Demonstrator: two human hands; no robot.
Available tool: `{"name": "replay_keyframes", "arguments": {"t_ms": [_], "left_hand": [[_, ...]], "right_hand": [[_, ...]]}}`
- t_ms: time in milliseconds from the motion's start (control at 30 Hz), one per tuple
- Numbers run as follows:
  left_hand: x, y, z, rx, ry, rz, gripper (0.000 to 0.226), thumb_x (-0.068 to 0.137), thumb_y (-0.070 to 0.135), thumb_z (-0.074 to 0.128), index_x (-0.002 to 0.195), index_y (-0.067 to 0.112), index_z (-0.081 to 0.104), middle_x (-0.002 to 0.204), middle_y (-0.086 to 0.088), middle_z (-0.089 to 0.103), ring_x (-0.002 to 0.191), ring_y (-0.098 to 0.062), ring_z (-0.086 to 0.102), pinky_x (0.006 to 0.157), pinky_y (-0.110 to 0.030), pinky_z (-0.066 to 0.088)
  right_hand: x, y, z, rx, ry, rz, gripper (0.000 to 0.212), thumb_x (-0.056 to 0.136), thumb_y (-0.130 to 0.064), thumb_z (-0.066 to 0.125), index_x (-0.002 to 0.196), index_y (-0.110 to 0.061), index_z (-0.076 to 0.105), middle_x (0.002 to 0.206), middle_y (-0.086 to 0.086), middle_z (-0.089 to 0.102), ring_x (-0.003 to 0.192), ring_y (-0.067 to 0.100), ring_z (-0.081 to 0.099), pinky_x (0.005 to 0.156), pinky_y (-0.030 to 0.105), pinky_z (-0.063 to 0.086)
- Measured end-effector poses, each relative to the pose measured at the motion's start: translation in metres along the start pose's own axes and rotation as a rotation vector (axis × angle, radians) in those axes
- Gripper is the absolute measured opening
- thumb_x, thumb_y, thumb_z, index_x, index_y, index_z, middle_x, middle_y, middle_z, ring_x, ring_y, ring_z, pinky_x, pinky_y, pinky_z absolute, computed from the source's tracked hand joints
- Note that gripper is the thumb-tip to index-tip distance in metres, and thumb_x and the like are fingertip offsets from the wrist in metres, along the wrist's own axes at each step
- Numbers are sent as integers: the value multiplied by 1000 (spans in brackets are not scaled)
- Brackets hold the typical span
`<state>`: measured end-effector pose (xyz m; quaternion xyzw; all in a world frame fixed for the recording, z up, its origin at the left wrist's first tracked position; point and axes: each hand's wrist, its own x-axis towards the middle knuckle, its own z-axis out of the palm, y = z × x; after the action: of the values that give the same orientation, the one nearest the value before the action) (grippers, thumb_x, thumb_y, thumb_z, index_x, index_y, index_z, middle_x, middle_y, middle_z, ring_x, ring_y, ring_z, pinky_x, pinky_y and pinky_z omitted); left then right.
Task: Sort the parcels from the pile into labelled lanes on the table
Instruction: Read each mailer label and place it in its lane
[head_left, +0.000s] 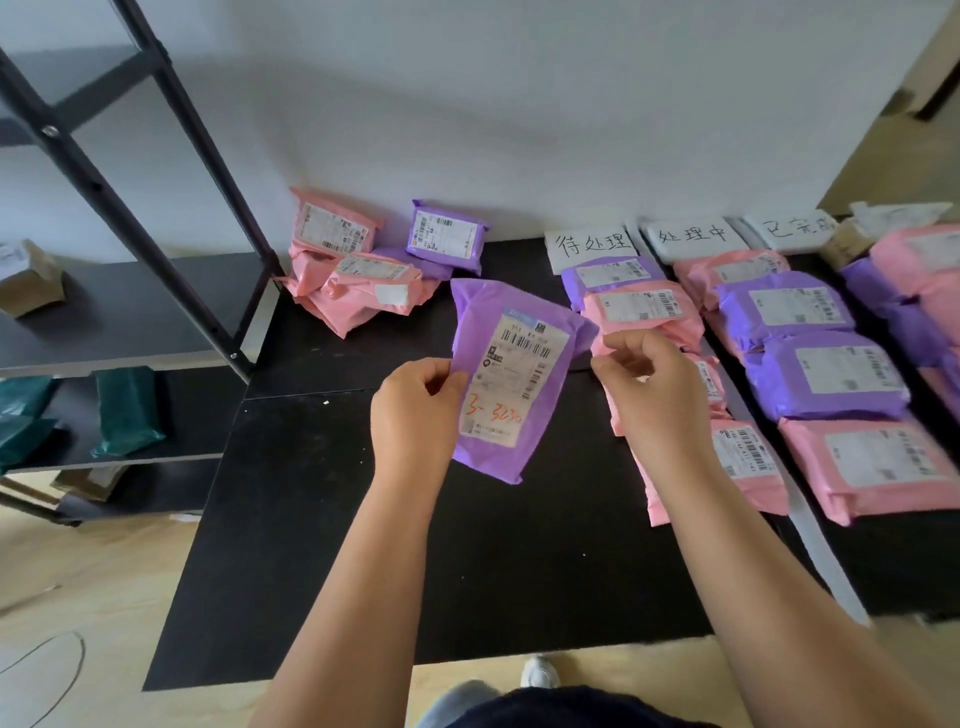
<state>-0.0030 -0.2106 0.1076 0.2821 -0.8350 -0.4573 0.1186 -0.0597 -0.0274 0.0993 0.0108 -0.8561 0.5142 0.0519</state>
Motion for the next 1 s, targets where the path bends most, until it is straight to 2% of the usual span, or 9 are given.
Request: {"name": "replay_keyframes", "arguments": {"t_ms": [167,233,433,600,633,733,767,900,1000], "left_hand": [[-5,-1,4,259,-98,179,20,98,25,58,115,21,69,102,8,61,81,-7,56,56,-12,35],[-8,-10,4,288,-138,261,18,98,23,58,111,20,71,96,11,57,87,-9,56,62,-14,38],[-18,-30,12,308,-246,357,13,97,22,59,100,20,72,89,11,58,88,-13,57,70,-23,42],[-41,-19,40,241,-317,433,13,94,21,64,104,20,73,93,10,62,91,-13,59,76,-28,49],[-47,-14,48,234,-315,468,15,93,21,65,106,21,73,97,9,64,94,-12,59,79,-29,50],[-65,4,72,192,-269,532,23,91,16,69,113,19,71,108,6,65,102,-12,55,87,-26,44],[-71,10,81,175,-260,524,25,90,16,69,115,20,70,109,6,65,103,-13,55,88,-28,46],[-98,37,126,109,-297,427,25,90,23,70,115,18,70,110,3,66,102,-17,59,86,-35,51],[-126,58,168,118,-375,323,36,90,29,69,124,16,65,115,1,66,100,-16,59,83,-31,47]], "right_hand": [[-20,5,5,-296,100,-167,31,92,-24,69,122,-21,64,115,-3,68,110,18,61,97,51,49],[-30,12,10,-388,97,-141,37,90,-25,70,126,-21,64,118,-2,68,113,21,59,100,46,43],[-73,36,12,-443,98,-16,16,93,-28,66,107,-20,69,95,-6,69,93,17,59,87,32,31],[-96,59,-25,-326,169,126,4,93,-24,67,93,-23,71,81,-16,64,85,16,66,85,44,51],[-99,64,-37,-287,190,170,5,94,-23,66,92,-24,70,81,-16,65,84,16,67,83,41,53],[-106,78,-76,-175,301,282,8,95,-18,65,98,-18,72,91,-5,69,85,14,66,64,7,44],[-107,84,-90,-132,343,306,10,95,-18,66,101,-16,73,93,-3,70,87,14,65,62,5,41],[-107,116,-149,10,453,368,6,93,-16,66,95,-19,71,85,-6,69,85,15,66,68,21,45],[-107,138,-202,115,518,360,14,93,-9,66,85,-21,67,78,-7,67,72,11,60,60,9,43]]}}
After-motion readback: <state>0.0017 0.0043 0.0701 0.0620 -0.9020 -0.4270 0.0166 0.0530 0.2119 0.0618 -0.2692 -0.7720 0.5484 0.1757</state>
